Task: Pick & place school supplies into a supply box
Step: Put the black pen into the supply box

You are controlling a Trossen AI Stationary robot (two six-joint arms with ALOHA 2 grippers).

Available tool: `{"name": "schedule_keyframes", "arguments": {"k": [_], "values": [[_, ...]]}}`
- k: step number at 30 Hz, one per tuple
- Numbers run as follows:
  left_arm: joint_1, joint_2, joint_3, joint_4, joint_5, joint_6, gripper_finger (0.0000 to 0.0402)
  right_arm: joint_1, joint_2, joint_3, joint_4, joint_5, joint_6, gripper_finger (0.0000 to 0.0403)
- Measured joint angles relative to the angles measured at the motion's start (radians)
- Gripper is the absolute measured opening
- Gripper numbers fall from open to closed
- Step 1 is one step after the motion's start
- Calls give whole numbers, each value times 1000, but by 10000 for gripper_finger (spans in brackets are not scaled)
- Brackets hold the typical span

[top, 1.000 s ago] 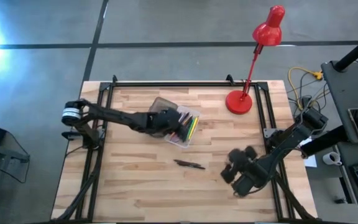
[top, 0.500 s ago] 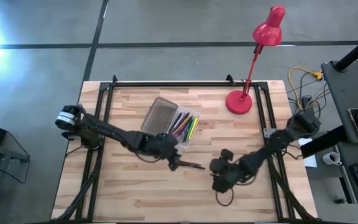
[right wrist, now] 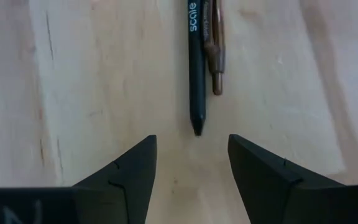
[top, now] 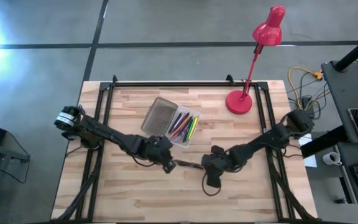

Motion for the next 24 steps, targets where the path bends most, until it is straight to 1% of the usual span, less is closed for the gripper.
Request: {"name": "schedule_keyframes", "arguments": {"k": [6, 8, 12, 18, 24], "values": [[0, -19, -15, -27, 0, 0, 140, -43, 55, 21, 38, -46, -7, 175], [0, -39, -33, -26, 0, 0, 140, -48, 77, 44, 35, -66, -9, 173], [0, -94, -88, -27, -9, -6, 140, -48, 130, 98, 41, -74, -29, 171], [2, -224, -225, -6, -25, -90, 140, -48, 188, 163, 47, -58, -26, 168], [2, -383, -363, 49, -53, -171, 140, -54, 243, 212, 47, -55, -25, 146]]}}
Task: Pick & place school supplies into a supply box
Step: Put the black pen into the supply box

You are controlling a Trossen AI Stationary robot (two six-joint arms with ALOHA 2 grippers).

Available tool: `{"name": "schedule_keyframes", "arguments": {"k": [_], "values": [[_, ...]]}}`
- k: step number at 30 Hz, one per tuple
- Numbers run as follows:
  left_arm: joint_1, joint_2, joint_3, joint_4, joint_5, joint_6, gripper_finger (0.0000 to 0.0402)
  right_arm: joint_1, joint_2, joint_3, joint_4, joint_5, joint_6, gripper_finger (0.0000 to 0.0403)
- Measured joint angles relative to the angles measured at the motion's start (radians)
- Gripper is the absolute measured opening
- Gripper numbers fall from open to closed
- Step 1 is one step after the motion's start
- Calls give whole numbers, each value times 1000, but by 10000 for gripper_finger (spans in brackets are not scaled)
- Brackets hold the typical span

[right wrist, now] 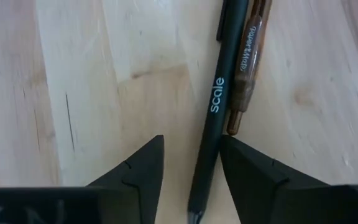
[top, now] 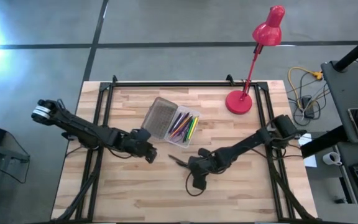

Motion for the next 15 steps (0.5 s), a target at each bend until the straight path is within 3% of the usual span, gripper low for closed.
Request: {"name": "schedule_keyframes", "arguments": {"k": [7, 12, 15], "values": [[0, -109, -54, 29, -77, -13, 140, -4, 32, 42, -42, 15, 0, 88], [0, -94, -24, 30, -107, 28, 140, -8, 19, 43, -84, 10, -1, 30], [0, -70, -9, 28, -114, 42, 140, -8, 5, 41, -120, -38, -18, 19]]}}
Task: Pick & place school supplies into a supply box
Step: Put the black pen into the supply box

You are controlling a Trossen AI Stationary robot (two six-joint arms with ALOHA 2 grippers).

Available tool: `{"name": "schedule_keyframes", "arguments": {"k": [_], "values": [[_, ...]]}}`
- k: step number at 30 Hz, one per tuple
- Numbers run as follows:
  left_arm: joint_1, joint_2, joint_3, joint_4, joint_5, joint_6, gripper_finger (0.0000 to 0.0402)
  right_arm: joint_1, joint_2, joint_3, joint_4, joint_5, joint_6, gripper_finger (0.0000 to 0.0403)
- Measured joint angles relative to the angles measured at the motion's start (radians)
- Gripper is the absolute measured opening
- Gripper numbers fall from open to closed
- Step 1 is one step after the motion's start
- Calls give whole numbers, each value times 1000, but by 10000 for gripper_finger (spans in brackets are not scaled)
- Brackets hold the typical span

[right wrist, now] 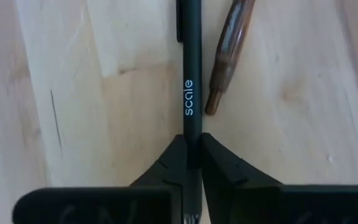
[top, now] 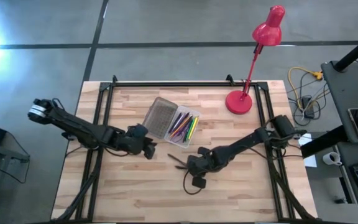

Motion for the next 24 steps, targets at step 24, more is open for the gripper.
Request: {"name": "schedule_keyframes", "arguments": {"k": [24], "values": [[0, 34, 46, 27, -7, -1, 140, -221, -289, -188, 338, 326, 958, 14]]}}
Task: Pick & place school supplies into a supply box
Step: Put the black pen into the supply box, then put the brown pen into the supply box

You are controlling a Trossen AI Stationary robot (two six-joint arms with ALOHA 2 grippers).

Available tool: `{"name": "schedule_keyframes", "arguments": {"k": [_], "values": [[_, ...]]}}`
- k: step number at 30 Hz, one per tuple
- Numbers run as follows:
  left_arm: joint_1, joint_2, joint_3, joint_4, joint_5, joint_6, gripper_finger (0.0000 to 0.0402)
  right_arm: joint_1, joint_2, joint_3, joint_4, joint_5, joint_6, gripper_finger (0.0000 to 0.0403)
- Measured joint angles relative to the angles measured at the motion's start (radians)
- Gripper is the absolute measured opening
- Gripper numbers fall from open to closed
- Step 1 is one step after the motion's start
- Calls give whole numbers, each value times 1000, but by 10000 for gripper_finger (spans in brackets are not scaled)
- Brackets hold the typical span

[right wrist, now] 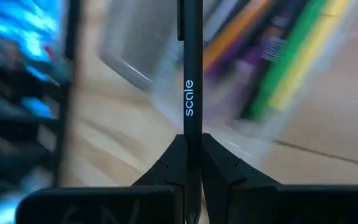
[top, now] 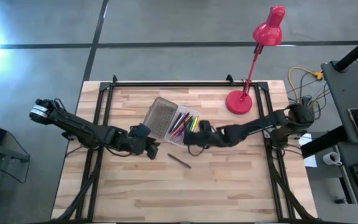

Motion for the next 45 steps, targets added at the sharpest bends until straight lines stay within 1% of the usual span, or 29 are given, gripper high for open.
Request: {"name": "schedule_keyframes", "arguments": {"k": [3, 6, 10, 12, 15, 17, 19, 23, 27, 28, 30, 32, 34, 36, 41, 45], "values": [[0, 0, 6, 0, 0, 0, 140, -48, 49, -7, 86, 1, 49, 14], [0, 0, 7, 2, 0, 0, 140, -90, 107, 16, 99, -2, 81, 25], [-2, 0, 6, 8, 0, 0, 140, -113, 165, 44, 98, -16, 171, 63], [-2, 0, 5, 9, 0, 0, 140, -113, 178, 59, 93, -19, 174, 87], [-2, 0, 5, 13, 1, 0, 140, -111, 171, 82, 101, -18, 73, 123], [-2, 0, 5, 16, 2, 0, 140, -107, 162, 92, 85, -19, -33, 145], [-2, 0, 5, 22, 5, 29, 140, -98, 152, 105, 63, -23, -174, 166], [3, 0, -1, 86, 101, 177, 140, -59, 103, 136, 36, -73, -519, 195], [21, 32, -5, 135, 140, 243, 140, 6, 59, 171, -134, -105, -730, 207], [24, 50, -1, 144, 148, 282, 140, 25, 46, 179, -185, -105, -772, 207], [19, 90, 13, 177, 178, 452, 140, 68, 11, 199, -285, -105, -844, 207], [5, 142, 31, 205, 231, 675, 140, 112, -20, 215, -402, -104, -885, 206], [-10, 201, 58, 207, 273, 853, 140, 156, -38, 219, -510, -104, -898, 205], [-10, 260, 95, 205, 297, 969, 140, 197, -63, 219, -599, -102, -872, 205], [28, 417, 216, 179, 323, 1107, 140, 298, -121, 206, -751, -81, -692, 205], [62, 526, 329, 73, 344, 1170, 140, 382, -146, 191, -781, -28, -560, 205]]}}
